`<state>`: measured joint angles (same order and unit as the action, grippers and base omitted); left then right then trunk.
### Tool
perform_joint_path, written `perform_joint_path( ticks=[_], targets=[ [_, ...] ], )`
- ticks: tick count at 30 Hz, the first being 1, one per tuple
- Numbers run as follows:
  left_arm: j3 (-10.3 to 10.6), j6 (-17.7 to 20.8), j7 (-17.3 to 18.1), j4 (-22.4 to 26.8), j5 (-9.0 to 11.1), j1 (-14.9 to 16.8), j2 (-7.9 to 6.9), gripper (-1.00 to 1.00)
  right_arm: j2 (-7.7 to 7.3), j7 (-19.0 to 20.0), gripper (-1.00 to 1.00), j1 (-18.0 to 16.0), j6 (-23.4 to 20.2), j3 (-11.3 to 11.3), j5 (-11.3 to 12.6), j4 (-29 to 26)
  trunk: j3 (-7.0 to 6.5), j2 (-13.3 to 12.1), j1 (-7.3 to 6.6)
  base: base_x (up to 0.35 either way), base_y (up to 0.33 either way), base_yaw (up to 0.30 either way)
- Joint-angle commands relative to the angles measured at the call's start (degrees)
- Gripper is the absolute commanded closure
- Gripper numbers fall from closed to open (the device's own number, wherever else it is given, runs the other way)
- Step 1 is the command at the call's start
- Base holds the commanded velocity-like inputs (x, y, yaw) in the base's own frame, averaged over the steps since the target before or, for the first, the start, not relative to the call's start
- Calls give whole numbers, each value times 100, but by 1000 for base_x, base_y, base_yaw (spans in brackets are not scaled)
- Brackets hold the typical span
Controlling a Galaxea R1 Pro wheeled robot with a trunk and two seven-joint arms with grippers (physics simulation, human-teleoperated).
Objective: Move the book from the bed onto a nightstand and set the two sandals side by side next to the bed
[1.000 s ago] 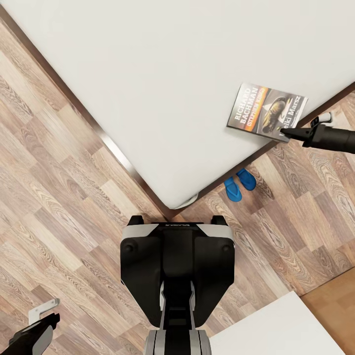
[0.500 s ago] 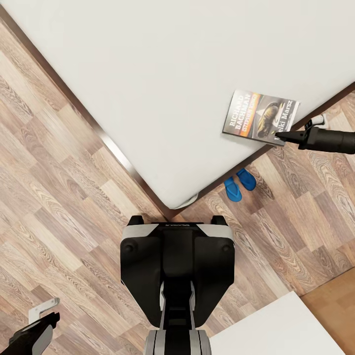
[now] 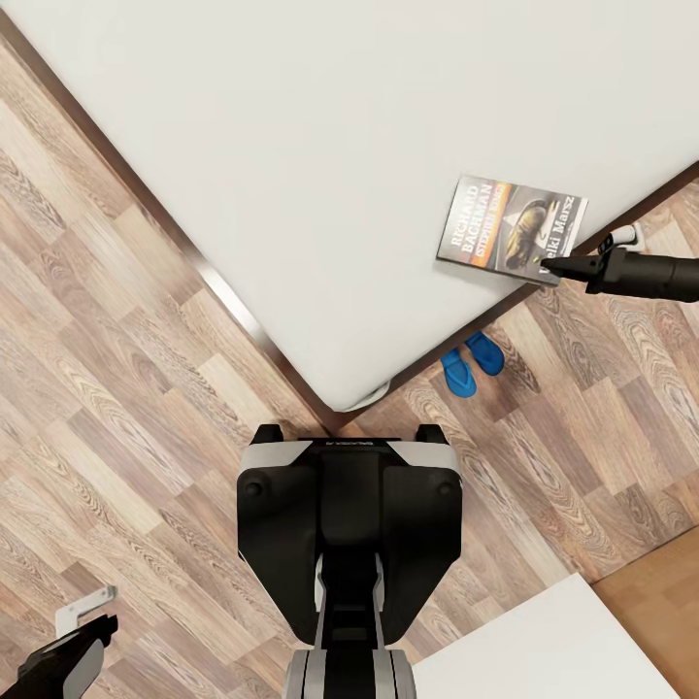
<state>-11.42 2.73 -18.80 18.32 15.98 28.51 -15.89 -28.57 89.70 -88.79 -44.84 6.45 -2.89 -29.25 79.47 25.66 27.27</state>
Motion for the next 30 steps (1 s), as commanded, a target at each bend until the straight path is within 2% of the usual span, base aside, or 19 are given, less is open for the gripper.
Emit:
perform_joint_path(
  ticks=[1,15,30],
  targets=[
    [8,37,-17,15,45,-3,-1,-100,-3,30,100,-4,-114,17,-137,16,5,7,5,0,0,0],
    [8,89,-2,14,46,0,-2,-100,-8,30,100,-119,-211,26,-126,16,-22,7,5,0,0,0],
    [8,96,-1,14,46,3,-2,-100,7,30,100,-129,-218,18,61,16,-114,7,5,0,0,0]
  ],
)
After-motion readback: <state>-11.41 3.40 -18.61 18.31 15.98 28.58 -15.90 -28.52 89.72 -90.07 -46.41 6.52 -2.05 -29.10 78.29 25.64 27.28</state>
